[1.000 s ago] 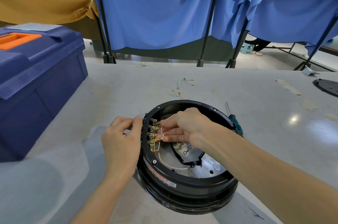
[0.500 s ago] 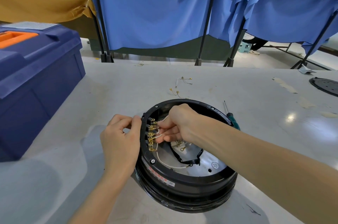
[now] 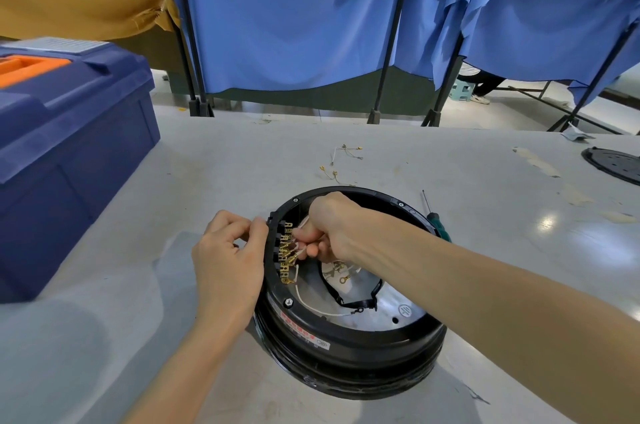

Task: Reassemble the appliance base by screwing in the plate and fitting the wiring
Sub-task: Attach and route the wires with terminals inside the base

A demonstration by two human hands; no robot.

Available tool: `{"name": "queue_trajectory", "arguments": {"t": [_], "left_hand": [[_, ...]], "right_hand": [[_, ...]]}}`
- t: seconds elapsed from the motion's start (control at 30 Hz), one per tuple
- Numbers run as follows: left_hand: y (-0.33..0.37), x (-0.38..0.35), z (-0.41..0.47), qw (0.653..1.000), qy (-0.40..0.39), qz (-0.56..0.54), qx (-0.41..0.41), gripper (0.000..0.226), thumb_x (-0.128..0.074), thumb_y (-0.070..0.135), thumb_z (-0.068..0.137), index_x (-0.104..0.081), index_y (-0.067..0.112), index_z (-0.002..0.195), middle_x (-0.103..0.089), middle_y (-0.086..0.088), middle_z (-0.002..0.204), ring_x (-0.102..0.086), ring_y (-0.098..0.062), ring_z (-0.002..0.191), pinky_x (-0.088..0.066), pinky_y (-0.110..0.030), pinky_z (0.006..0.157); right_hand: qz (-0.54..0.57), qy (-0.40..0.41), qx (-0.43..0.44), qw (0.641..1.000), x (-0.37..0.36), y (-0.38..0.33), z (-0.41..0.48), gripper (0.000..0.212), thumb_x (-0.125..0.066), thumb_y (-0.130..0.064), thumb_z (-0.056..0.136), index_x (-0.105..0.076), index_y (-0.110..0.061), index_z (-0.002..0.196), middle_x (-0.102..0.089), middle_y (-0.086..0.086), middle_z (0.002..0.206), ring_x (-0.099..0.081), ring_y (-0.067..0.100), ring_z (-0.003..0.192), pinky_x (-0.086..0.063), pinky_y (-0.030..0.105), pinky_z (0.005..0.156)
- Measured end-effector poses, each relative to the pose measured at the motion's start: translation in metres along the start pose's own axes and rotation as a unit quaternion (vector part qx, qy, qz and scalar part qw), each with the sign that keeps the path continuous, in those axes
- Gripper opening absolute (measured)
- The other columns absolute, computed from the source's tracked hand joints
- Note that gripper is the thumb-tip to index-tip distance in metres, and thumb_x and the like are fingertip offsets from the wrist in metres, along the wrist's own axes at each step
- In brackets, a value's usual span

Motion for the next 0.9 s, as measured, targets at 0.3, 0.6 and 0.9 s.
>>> {"name": "queue_trajectory", "arguments": {"t": [0.3,0.6,0.9], "left_hand": [[-0.002,0.002,0.001,1.000,0.009,-0.002,0.009,0.034,-0.064,0.016,0.090,-0.066,0.008,0.057,-0.057,0.001,0.072,-0.053,-0.022,0.066,-0.041,-0.039,0.063],[-0.005,0.006,0.000,0.999,0.024,0.000,0.021,0.032,-0.065,0.018,0.088,-0.068,0.016,0.055,-0.062,0.005,0.071,-0.057,-0.016,0.066,-0.042,-0.033,0.062],[-0.005,0.006,-0.001,1.000,0.020,-0.004,0.020,0.034,-0.066,0.018,0.088,-0.067,0.018,0.054,-0.062,0.006,0.072,-0.057,-0.015,0.064,-0.042,-0.031,0.059]], "right_hand": [[-0.016,0.014,0.027,0.999,0.000,-0.006,0.000,0.019,-0.040,0.012,0.092,-0.052,0.005,0.079,-0.051,0.010,0.035,-0.042,0.015,0.020,-0.027,0.010,0.029],[0.064,-0.053,0.044,0.996,0.009,0.001,-0.019,0.009,-0.063,0.008,0.089,-0.062,0.015,0.094,-0.067,0.021,0.061,-0.066,0.023,0.044,-0.048,0.018,0.037],[-0.266,-0.010,0.334,0.904,0.009,-0.042,-0.057,0.005,-0.068,-0.013,0.089,-0.071,-0.011,0.092,-0.073,0.006,0.072,-0.064,0.019,0.041,-0.049,0.025,0.045]]}}
Point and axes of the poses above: each hand's wrist, its own z-axis towards the middle knuckle, its own x-axis out of the back of the hand, y = z × x, the point moved 10 cm from there along z, towards the middle knuckle
